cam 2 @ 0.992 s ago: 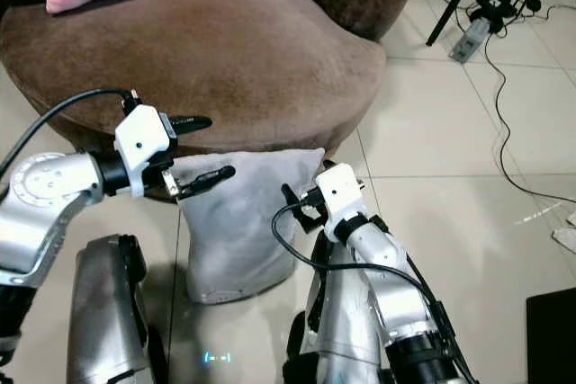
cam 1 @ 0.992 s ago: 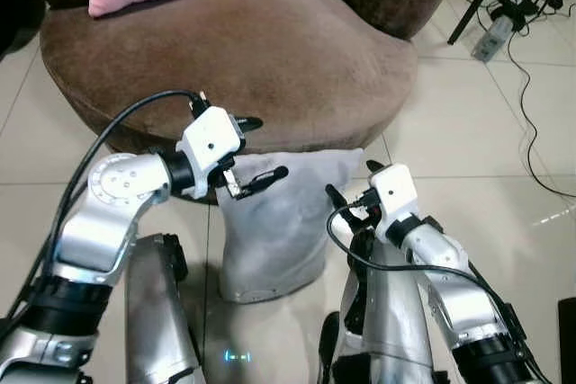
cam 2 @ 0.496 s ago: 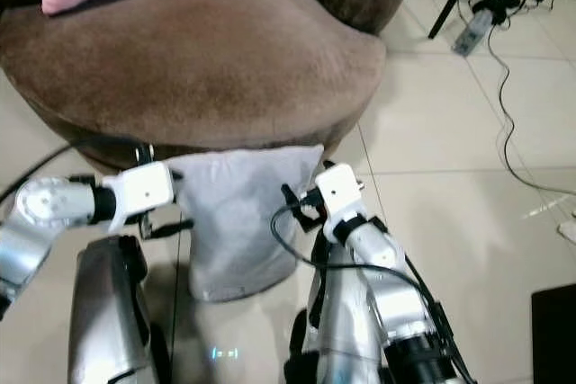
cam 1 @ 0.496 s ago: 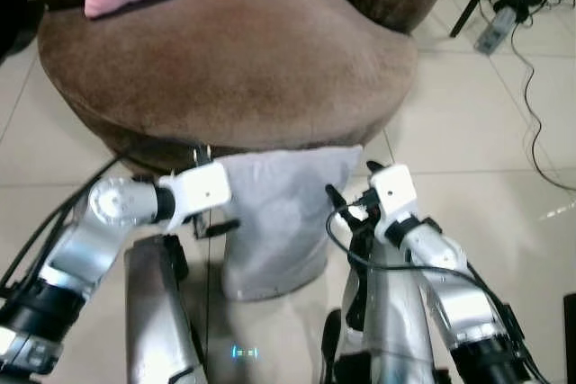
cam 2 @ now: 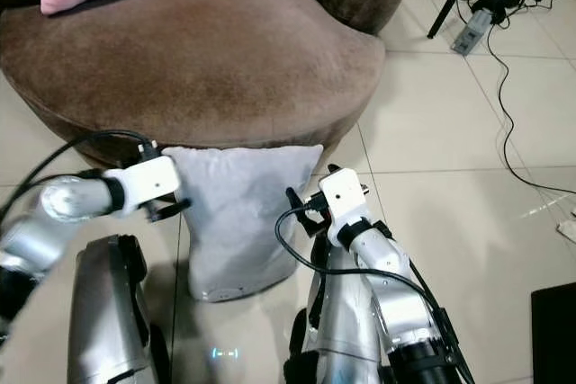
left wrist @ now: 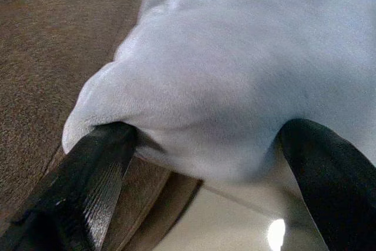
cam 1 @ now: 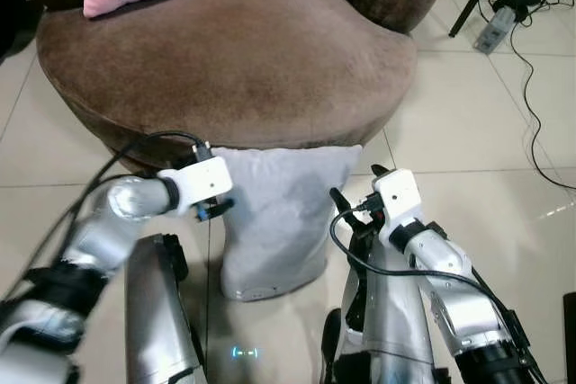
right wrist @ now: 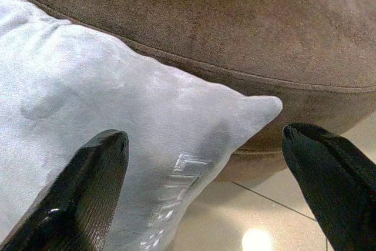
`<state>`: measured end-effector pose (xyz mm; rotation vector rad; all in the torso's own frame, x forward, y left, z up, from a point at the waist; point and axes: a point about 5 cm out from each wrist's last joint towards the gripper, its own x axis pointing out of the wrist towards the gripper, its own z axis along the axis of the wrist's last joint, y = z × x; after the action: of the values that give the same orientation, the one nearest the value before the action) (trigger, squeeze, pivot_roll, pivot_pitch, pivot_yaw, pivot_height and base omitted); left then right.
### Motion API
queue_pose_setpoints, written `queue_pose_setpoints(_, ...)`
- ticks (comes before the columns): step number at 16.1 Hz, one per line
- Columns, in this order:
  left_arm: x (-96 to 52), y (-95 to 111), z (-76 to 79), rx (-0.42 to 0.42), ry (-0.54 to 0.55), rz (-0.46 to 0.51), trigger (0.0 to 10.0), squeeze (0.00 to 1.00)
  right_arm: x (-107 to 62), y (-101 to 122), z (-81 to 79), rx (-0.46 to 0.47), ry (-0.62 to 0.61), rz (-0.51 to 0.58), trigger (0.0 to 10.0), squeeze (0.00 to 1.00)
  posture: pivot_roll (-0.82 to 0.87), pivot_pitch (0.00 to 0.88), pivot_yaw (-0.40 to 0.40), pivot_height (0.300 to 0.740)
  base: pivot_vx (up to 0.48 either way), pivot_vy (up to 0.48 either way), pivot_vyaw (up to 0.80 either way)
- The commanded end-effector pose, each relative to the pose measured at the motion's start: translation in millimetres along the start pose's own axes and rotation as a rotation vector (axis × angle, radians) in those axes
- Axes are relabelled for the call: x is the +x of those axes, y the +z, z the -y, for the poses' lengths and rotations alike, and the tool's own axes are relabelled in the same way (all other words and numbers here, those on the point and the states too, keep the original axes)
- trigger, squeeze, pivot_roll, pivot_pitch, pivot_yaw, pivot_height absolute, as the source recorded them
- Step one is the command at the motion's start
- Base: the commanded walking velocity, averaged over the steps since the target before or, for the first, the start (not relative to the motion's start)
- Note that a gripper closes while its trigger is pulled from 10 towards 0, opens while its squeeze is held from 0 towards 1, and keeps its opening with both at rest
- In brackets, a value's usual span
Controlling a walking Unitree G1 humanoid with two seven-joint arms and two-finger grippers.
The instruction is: Move the pillow to the sofa from floor
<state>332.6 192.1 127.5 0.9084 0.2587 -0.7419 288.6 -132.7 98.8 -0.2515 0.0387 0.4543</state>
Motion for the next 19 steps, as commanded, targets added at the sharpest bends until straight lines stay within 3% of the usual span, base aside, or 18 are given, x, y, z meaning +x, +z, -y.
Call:
queue_pose_setpoints(1,1.7,-1,-2.6,-0.025,0.050,0.017,10.0,0.00,-5.9,-1,6.8,-0.005,-0.025,-0.003,10.0,0.00,-0.09,0.225,-0.142,0.416,0.000,0.000,0.00)
queue_pose_setpoints(4,19.2,-12,4.4,-0.264,0.237,0.084,10.0,0.00,-6.2,0,8.3,-0.008,-0.025,0.001,10.0,0.00,-0.10,0.230,-0.155,0.416,0.000,0.000,0.00)
queue_pose_setpoints(5,23.1,-18,8.4,-0.291,0.296,0.064,10.0,0.00,-6.4,1,9.1,-0.010,-0.023,0.001,10.0,0.00,-0.10,0.232,-0.157,0.416,0.000,0.000,0.00)
queue_pose_setpoints(7,29.7,-25,22.4,-0.352,0.293,0.049,10.0,0.00,-6.7,1,9.9,-0.011,-0.022,-0.001,10.0,0.00,-0.11,0.235,-0.165,0.416,0.000,0.000,0.00)
queue_pose_setpoints(13,50.5,-26,61.7,-0.435,0.262,0.006,10.0,0.00,-8.6,3,10.1,-0.018,-0.011,-0.006,10.0,0.00,-0.13,0.244,-0.186,0.416,0.000,0.000,0.00)
queue_pose_setpoints(16,52.7,-27,63.7,-0.445,0.283,-0.014,10.0,0.00,-10.0,2,11.3,-0.021,-0.012,-0.010,10.0,0.01,-0.14,0.245,-0.191,0.416,0.000,0.000,0.00)
queue_pose_setpoints(18,52.1,-29,62.0,-0.463,0.312,-0.019,0.0,0.00,-10.5,2,11.1,-0.021,-0.011,-0.011,10.0,0.00,-0.14,0.246,-0.193,0.416,0.000,0.000,0.00)
queue_pose_setpoints(19,51.6,-29,60.2,-0.516,0.344,-0.007,0.0,0.00,-10.7,2,11.2,-0.021,-0.008,-0.013,10.0,0.00,-0.14,0.248,-0.197,0.416,0.000,0.000,0.00)
